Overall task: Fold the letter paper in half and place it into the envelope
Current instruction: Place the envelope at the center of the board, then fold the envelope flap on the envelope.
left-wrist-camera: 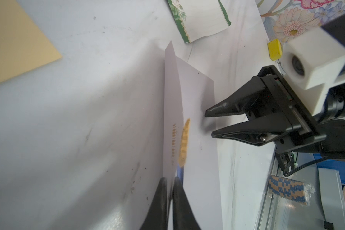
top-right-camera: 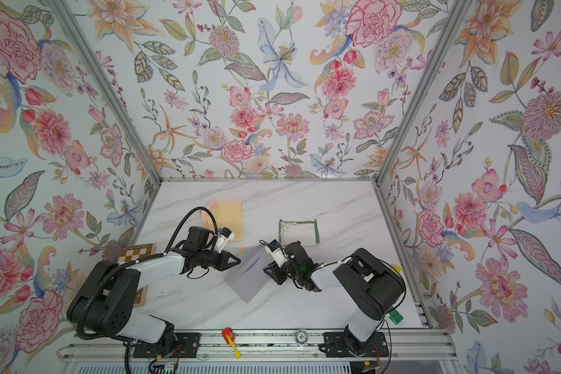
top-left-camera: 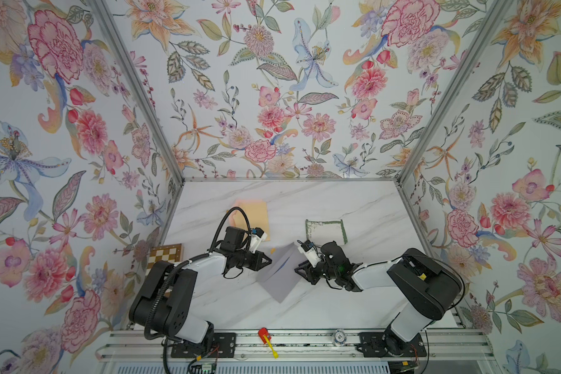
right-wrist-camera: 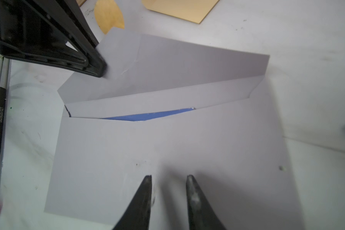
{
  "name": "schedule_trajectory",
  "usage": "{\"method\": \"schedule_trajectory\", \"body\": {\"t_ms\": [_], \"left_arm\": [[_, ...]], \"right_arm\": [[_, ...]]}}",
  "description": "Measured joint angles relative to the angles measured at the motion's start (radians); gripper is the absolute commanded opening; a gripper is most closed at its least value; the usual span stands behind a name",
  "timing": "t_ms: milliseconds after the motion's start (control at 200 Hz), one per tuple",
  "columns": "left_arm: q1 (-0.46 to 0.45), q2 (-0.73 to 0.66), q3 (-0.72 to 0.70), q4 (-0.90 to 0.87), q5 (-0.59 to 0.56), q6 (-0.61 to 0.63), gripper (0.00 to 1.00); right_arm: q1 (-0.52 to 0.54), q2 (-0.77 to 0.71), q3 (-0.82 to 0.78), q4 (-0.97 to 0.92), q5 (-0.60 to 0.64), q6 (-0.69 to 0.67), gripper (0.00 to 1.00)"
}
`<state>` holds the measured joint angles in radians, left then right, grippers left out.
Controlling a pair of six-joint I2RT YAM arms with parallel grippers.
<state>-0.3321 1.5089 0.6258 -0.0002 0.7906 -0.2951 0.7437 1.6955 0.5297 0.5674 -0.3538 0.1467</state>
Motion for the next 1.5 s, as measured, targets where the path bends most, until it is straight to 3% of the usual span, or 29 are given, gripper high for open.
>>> {"method": "schedule_trajectory", "body": {"t_ms": [370, 495, 746, 976, 1176, 1501], "left_arm": [[0.0, -0.014, -0.001, -0.025, -0.1, -0.005, 0.17], [0.0, -0.113, -0.012, -0.031, -0.155, -0.025, 0.24], [0.031, -0.298, -0.06, -0.014, -0.258, -0.081, 0.22], [0.065, -0.211, -0.128, 0.037, -0.308, -0.134, 0.2], [0.06, -0.104, -0.16, 0.145, -0.246, -0.19, 0.19], [-0.046, -0.038, -0.161, 0.365, -0.14, -0.268, 0.17]], "right_arm": [[0.008, 0.037, 0.031, 0.028, 0.06, 0.069, 0.3], [0.009, 0.039, 0.033, 0.029, 0.075, 0.08, 0.3], [0.009, 0.06, 0.039, 0.059, 0.075, 0.095, 0.3], [0.009, 0.066, 0.043, 0.066, 0.074, 0.098, 0.3], [0.009, 0.072, 0.053, 0.062, 0.074, 0.112, 0.31], [0.009, 0.076, 0.054, 0.068, 0.074, 0.15, 0.31]]}}
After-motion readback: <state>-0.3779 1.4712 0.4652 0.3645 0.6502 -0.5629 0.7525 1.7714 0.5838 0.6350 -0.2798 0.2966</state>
